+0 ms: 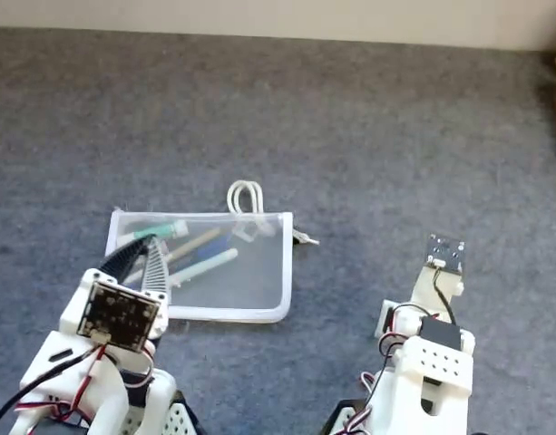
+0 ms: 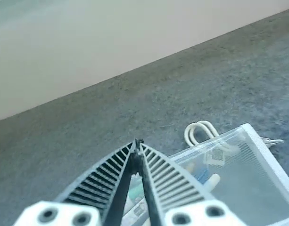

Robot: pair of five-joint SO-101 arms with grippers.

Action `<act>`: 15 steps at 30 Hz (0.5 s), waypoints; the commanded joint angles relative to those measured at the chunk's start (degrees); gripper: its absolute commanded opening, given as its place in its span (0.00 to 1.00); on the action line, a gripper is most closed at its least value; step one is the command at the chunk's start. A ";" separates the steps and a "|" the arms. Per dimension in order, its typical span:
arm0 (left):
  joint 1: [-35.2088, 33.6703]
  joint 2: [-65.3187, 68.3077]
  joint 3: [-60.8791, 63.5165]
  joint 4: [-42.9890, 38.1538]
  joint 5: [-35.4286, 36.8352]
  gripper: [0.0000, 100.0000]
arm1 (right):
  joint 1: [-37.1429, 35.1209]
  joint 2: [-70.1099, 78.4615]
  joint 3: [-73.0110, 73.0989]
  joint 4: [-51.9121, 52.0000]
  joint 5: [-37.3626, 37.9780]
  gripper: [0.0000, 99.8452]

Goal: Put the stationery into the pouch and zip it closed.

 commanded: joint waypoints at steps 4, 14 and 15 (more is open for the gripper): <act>-11.12 -0.40 0.04 0.70 0.53 0.00 | -2.68 -0.48 0.57 -0.84 -0.09 0.06; -22.20 -0.40 8.40 0.35 0.79 0.00 | -2.68 -0.57 0.48 -0.92 -0.09 0.01; -22.55 -0.40 9.36 0.35 0.79 0.00 | -2.68 -0.57 0.48 -0.84 -0.09 0.01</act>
